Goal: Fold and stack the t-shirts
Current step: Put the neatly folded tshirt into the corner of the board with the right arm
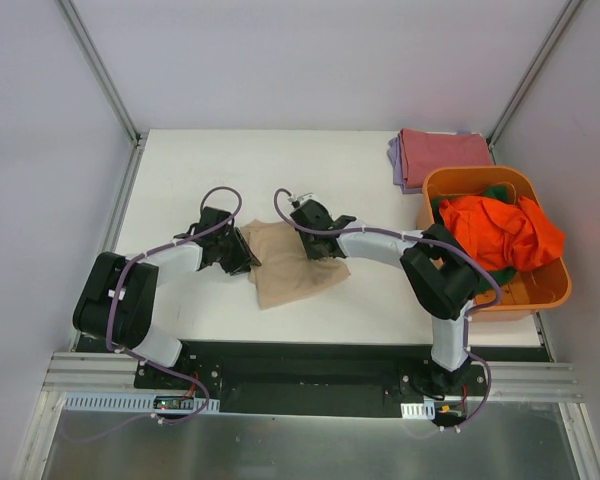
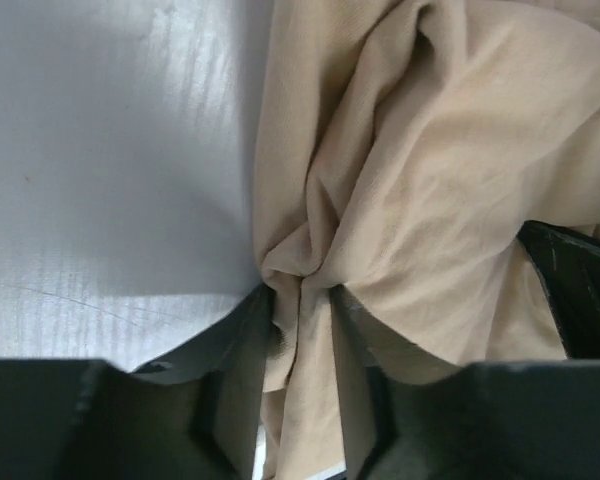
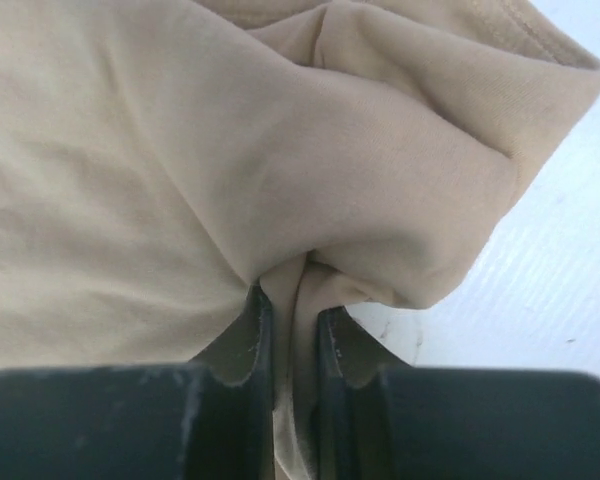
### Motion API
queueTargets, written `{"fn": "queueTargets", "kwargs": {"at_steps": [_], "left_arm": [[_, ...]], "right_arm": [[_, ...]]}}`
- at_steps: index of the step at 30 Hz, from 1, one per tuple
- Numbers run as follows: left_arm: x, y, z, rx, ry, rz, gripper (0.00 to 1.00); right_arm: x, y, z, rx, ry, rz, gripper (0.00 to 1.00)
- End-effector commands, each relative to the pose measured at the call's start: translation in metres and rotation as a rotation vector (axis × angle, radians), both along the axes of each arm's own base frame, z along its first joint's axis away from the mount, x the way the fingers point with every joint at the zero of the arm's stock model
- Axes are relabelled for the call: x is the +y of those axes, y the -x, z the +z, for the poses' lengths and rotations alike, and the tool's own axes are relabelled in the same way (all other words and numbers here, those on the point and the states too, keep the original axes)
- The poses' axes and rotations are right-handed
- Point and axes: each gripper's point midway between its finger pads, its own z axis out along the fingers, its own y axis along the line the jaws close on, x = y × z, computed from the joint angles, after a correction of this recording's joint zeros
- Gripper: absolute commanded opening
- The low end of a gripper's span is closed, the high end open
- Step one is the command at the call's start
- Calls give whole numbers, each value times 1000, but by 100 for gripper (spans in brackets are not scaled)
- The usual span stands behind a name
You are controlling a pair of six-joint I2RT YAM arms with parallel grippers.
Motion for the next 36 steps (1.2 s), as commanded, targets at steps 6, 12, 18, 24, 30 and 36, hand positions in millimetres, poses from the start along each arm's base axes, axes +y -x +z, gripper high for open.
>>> {"fn": "queueTargets", "kwargs": {"at_steps": [6,12,18,24,30,36], "left_arm": [[18,-4,4,-24,-112,18,71],[17,-12,26,-95,-100,12,99],[27,-15,29,-110,-147,31,99],[39,-16,34,-130,-193,62,99],[51,-18,33,-133,-245,106,99],[53,-24,35,-141,-254,114,99]], "right_arm": [[-37,-53,38,-265,304,31,1],[-56,-104,68,-379,429,-21,1],[-85,-160,103,-507,535,-43,1],[-106,-215,137,-605,541,-72,1],[-139,-265,163,-673,658,-93,0],[-170,-290,188,-724,746,-127,0]]}}
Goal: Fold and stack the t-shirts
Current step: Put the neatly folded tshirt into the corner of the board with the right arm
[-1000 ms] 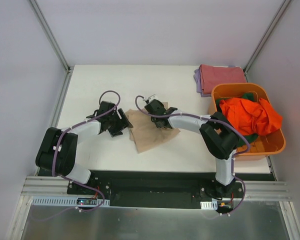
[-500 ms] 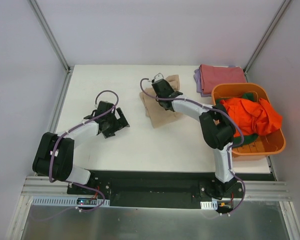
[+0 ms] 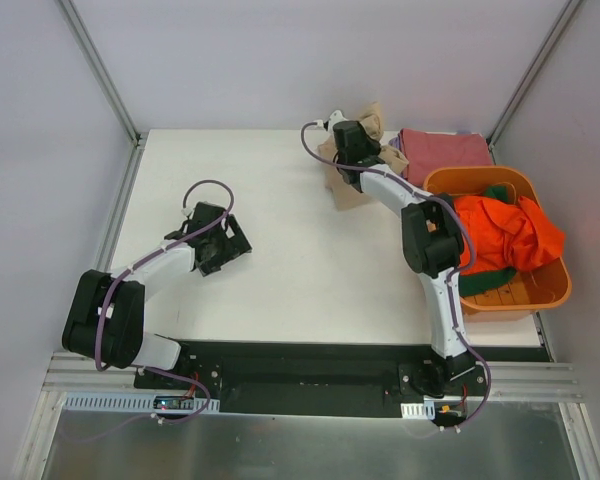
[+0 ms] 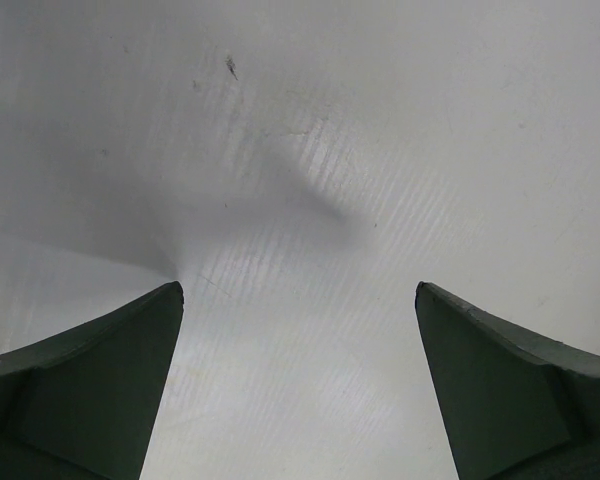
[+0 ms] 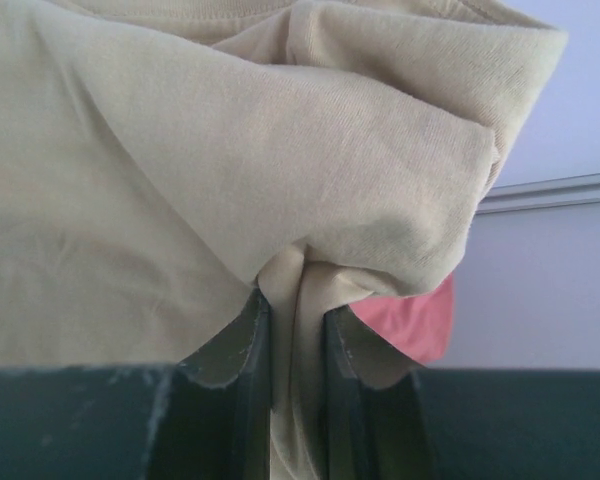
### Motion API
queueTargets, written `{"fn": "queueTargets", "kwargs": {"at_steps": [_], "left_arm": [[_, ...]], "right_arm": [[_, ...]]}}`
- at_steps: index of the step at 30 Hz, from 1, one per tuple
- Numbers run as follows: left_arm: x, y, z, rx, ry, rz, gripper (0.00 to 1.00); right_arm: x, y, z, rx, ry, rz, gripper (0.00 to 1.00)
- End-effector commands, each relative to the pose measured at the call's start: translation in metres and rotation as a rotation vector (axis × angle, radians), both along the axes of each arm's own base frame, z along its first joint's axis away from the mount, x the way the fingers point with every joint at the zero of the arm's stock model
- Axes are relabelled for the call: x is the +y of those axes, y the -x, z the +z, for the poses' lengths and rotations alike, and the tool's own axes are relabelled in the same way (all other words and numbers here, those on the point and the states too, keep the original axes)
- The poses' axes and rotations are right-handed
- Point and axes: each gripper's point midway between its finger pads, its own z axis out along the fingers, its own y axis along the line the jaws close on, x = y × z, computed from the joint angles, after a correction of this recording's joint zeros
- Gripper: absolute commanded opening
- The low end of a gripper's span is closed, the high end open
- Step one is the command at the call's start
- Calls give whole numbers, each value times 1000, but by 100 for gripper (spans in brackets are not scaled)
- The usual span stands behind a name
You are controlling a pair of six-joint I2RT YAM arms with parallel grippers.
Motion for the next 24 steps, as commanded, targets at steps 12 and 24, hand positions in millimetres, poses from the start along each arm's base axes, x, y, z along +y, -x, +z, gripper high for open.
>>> {"fn": "queueTargets", "kwargs": {"at_steps": [12,24], "left_arm": [[18,-10,20,-84,-67,41,99],[20,-9,23,-99,-75,43,99]], "right_arm": [[-73,-30,115,-208,71,-105,0],[-105,-26,168,-276,55,-174,0]]}}
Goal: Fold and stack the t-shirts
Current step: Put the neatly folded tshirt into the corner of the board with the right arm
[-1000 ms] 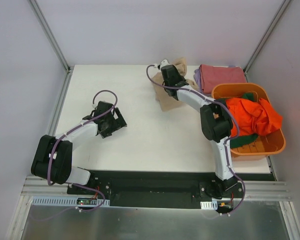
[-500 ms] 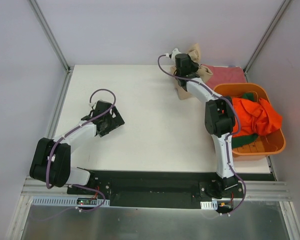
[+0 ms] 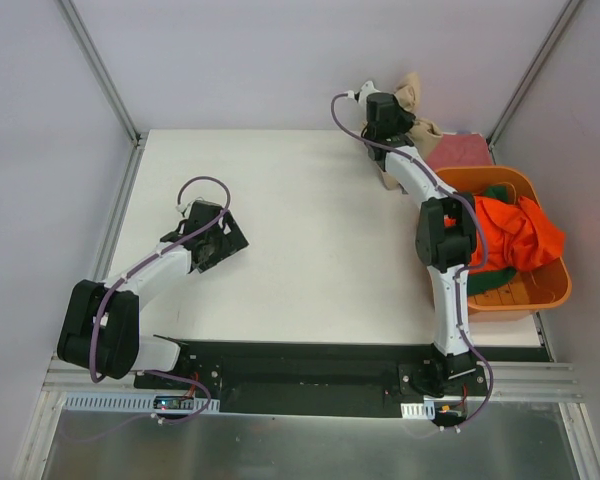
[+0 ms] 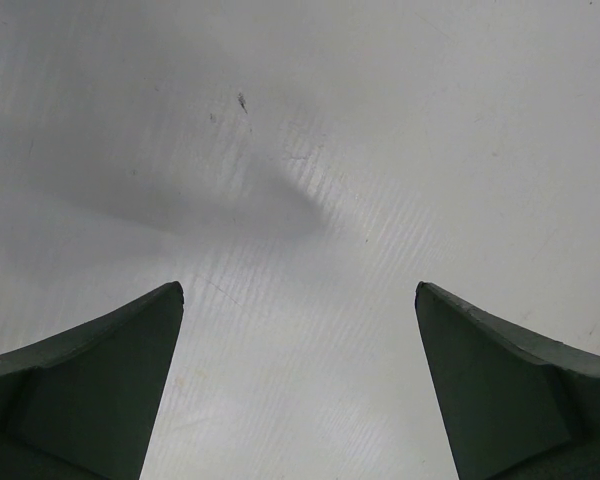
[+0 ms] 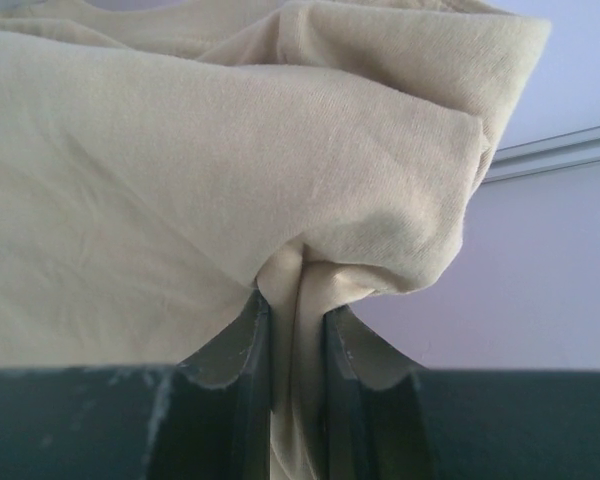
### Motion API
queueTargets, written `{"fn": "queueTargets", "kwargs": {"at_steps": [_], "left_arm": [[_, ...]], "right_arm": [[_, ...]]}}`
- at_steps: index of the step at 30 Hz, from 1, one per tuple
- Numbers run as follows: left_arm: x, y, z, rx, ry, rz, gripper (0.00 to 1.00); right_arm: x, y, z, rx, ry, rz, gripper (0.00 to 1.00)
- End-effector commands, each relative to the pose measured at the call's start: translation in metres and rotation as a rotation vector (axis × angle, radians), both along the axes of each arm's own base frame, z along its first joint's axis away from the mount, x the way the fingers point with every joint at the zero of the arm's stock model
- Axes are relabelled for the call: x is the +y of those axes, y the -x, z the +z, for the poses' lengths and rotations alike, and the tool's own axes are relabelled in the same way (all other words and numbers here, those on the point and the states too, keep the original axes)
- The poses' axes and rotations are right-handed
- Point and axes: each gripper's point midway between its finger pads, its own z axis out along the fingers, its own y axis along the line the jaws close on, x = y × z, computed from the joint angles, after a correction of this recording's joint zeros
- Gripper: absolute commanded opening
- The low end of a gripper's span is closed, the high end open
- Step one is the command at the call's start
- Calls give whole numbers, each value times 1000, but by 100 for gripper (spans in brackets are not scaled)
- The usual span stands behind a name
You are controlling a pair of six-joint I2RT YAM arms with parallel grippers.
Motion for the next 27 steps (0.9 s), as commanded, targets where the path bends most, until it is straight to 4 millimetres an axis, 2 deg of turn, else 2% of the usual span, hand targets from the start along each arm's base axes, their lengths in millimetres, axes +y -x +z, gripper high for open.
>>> {"fn": "queueTargets", "kwargs": {"at_steps": [1,5,16,21,27], "left_arm": [[10,-2,8,-33,-39,11,99],[10,-2,8,-32,-42,2,99],[4,-3,6,-14,-26,-25,99],[2,-3,6,-11,-21,-33,99],[3,-2,10,-21,-22,-43,99]], "right_arm": [[-19,11,104,-207,-44,-55,0],[-34,15,123,-243,-65,-86,0],[-62,28,155,-301,-138,-103,0],[-61,27,142,-267,-185,-90,0],[-69,18,117,-232,-216,-106,0]]}}
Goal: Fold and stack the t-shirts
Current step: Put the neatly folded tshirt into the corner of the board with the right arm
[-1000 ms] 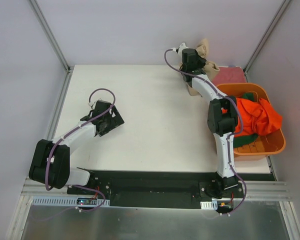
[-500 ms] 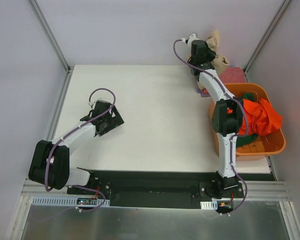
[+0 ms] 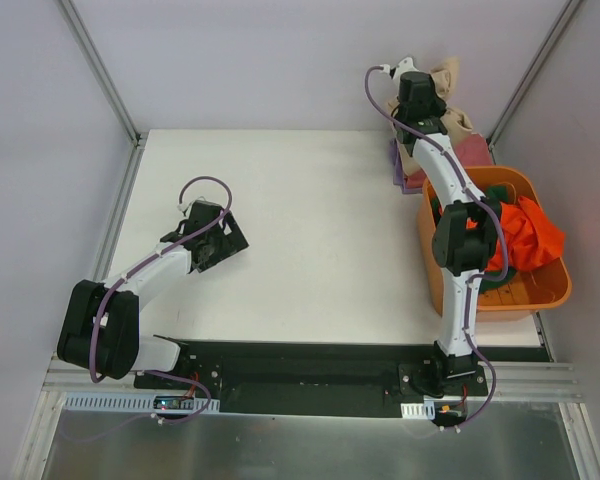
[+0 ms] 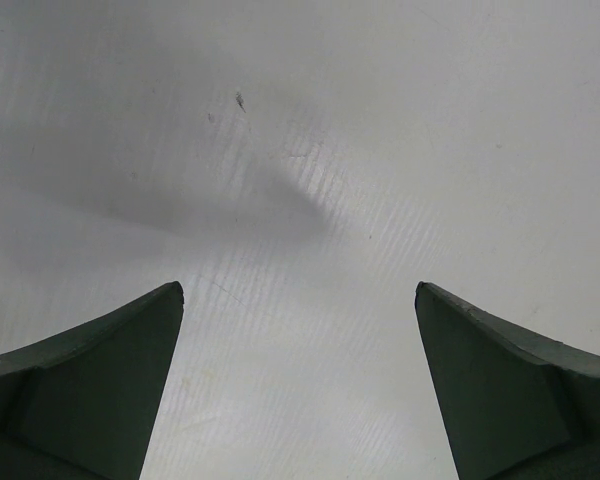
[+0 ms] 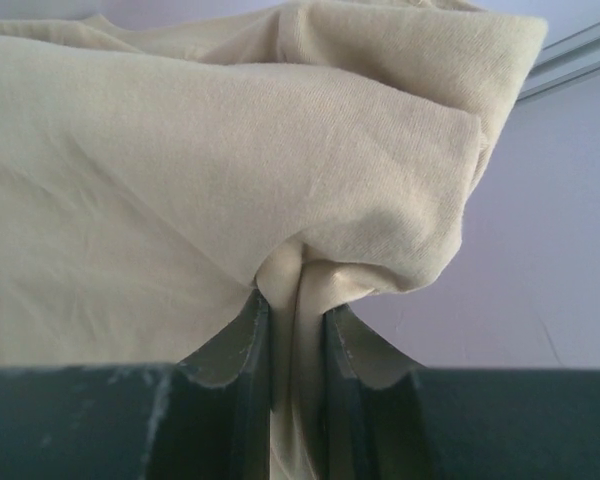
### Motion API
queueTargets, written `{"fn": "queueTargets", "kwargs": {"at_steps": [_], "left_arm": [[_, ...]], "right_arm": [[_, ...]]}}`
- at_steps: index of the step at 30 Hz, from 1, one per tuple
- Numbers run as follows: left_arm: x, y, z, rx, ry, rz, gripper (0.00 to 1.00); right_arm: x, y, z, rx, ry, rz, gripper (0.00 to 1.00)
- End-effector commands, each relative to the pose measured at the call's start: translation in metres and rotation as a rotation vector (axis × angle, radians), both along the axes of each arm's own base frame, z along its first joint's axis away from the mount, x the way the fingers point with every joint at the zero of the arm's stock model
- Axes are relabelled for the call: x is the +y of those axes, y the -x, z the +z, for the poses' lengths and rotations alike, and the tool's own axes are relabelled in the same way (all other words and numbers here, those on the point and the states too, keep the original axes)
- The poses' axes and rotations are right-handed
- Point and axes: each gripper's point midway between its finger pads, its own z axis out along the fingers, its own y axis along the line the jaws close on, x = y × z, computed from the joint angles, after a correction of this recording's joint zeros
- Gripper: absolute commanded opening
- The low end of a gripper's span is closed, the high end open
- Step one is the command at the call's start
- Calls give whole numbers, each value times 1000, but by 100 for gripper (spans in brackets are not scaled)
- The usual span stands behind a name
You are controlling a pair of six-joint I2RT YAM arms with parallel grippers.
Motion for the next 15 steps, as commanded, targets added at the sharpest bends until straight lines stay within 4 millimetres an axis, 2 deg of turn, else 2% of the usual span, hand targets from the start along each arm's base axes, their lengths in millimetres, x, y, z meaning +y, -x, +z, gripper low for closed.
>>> {"fn": "queueTargets", "kwargs": {"at_steps": [1,8,15], "left_arm": [[3,-3,10,-20,-11,-16,99],[4,-3,10,-5,-20,-8,99],[4,-5,11,6,-20,-3,99]], "right_arm": [[-8,3,50,-147,-92,-18,0],[-28,-11,19,-115,-120,-47,0],[-57,-27,-19,-98,-205,-76,0]]}}
